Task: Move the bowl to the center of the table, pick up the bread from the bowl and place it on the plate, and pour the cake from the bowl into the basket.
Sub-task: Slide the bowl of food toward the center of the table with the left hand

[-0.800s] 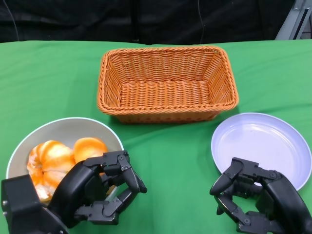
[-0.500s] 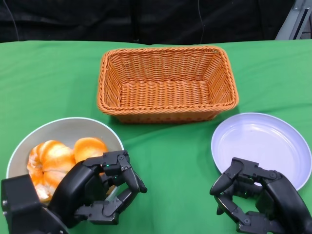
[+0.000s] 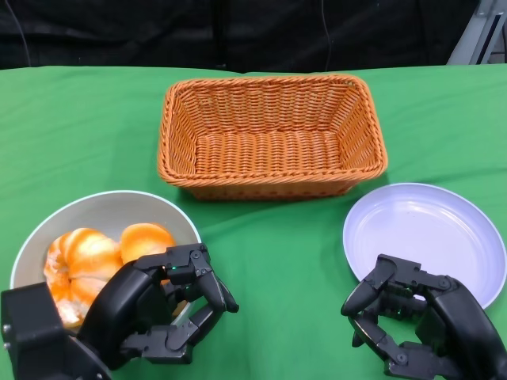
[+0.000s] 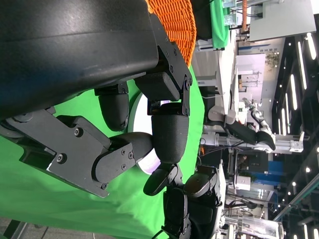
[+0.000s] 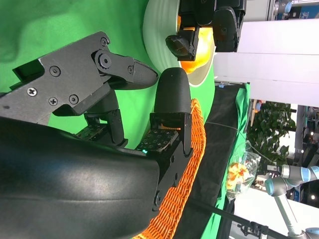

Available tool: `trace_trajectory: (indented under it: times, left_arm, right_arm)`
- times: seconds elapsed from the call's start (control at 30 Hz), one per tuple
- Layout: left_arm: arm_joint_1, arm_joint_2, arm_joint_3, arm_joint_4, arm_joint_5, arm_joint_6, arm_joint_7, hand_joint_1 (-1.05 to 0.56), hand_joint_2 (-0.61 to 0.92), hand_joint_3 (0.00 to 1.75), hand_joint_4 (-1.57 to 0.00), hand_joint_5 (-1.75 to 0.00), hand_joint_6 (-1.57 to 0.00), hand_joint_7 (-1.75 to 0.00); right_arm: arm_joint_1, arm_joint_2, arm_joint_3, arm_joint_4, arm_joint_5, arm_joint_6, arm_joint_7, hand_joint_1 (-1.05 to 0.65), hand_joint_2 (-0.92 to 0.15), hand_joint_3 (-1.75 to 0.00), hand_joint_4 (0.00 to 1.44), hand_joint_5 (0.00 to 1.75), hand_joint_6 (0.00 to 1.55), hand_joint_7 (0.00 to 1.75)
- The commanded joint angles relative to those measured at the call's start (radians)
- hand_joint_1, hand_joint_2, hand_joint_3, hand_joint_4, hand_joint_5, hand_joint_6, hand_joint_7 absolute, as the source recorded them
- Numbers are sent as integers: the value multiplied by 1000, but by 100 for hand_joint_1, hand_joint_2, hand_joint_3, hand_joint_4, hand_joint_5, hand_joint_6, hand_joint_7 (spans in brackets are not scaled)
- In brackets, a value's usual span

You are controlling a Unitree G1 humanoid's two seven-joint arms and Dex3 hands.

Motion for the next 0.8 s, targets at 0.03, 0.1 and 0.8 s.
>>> trace_trajectory:
  times: [0.03,0.1,0.8]
  left_arm:
    - [1,12,2,10,4,7,-5,-31,59,94,-78,-165,-79,-137]
    - [0,12,3,12,-1,6,-9,-30,59,94,-78,-165,-79,-137]
    - [-26,26,96,-187,-84,104,69,-25,42,128,-82,-161,-79,-132]
  right_arm:
    - [-1,-13,-14,-1,3,-10,-3,-24,-63,-78,71,151,72,118]
    - [-1,-13,-14,0,4,-12,-2,-24,-63,-78,71,151,72,118]
    - [0,-11,-13,-3,-2,-9,-8,-22,-62,-80,70,151,72,119]
